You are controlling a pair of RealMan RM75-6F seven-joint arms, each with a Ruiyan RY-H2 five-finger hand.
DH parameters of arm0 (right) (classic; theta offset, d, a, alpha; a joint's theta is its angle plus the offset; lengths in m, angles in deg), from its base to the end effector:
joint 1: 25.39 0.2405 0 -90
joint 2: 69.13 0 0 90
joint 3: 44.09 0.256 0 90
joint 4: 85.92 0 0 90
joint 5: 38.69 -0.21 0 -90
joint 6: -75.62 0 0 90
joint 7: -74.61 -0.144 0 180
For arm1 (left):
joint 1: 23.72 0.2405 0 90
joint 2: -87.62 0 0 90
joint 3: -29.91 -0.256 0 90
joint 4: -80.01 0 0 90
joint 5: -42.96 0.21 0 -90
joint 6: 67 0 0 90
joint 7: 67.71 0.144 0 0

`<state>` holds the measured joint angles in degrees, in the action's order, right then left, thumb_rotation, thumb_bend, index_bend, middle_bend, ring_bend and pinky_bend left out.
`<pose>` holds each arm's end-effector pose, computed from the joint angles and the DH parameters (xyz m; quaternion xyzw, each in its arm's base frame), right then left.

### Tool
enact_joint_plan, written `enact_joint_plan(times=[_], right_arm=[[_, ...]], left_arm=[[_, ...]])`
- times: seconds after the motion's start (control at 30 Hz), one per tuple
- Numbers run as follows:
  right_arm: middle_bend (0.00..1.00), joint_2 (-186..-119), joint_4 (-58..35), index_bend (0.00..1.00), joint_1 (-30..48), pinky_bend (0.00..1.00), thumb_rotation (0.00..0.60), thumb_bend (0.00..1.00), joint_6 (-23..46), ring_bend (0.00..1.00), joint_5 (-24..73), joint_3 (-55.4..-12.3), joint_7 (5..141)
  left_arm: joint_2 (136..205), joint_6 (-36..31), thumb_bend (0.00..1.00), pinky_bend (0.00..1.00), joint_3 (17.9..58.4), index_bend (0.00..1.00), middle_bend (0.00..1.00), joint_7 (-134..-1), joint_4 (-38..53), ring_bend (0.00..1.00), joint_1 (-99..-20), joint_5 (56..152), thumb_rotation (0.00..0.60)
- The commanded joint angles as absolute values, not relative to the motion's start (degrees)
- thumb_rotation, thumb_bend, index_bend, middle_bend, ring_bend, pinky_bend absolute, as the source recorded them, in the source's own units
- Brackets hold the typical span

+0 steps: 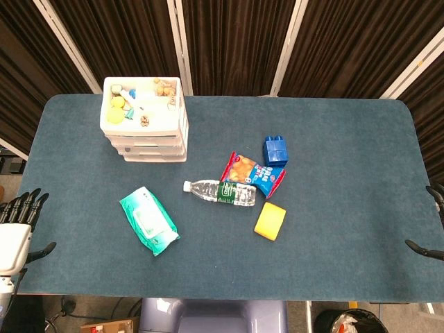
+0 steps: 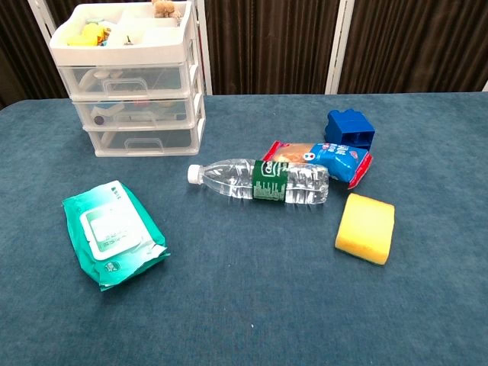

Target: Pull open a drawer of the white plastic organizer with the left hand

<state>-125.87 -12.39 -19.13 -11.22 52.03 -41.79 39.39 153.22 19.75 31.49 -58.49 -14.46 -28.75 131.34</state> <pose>-0.3571 -0.1921 0.2436 0.5830 -0.4074 0.4568 0.5344 -0.2953 0.1762 0.1462 -0.6246 -0.3451 -0.3709 0.5942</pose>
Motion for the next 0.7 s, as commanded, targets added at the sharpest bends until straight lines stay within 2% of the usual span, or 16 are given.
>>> enact_joint_plan(times=[0.03,0.4,0.5,0.57,0.63,0.7], right_arm=[[0.0,-125.8,-12.5,0.0,-19.2,0.0,0.6,0.13,-11.2,0.0,52.0,-41.8,39.1],[0.0,-125.8,-12.3,0.0,-19.1,0.0,0.6,0.13,-11.2,0.0,52.2,-41.9,39.1],[0.0,-125.7,-12.1,0.0,-19.1,0.0,0.6,0.13,-11.1,0.0,52.2,-41.9,38.9],[0.0,-125.7,-12.2,0.0,-19.0,0.0,0.6,0.13,-10.9,0.0,52.2,-42.0,38.7],[0.0,-125.5,-12.2,0.0,-19.1,0.0,0.6,0.13,-10.7,0.0,52.0,-42.0,37.9],[0.0,-125.4,-12.3,0.0,-19.1,0.0,0.6,0.13,-10.9,0.0,52.0,-41.9,37.3]], left_arm=[[153.3,19.8,0.02,0.09,31.5,0.03,0.0,-58.3,-14.5,0.0,-28.7,131.4,0.6],[153.2,19.2,0.03,0.1,31.6,0.03,0.0,-58.8,-14.8,0.0,-28.9,130.9,0.6],[153.4,18.8,0.06,0.16,32.2,0.03,0.02,-59.8,-15.4,0.0,-29.4,130.2,0.6],[153.8,18.6,0.19,0.3,33.1,0.06,0.13,-60.6,-16.2,0.09,-29.8,129.4,0.6],[154.8,18.2,0.33,0.46,34.9,0.08,0.29,-61.1,-17.3,0.28,-31.0,128.3,0.6],[155.5,16.8,0.47,0.64,36.3,0.11,0.56,-60.9,-18.1,0.53,-32.3,126.7,0.6]])
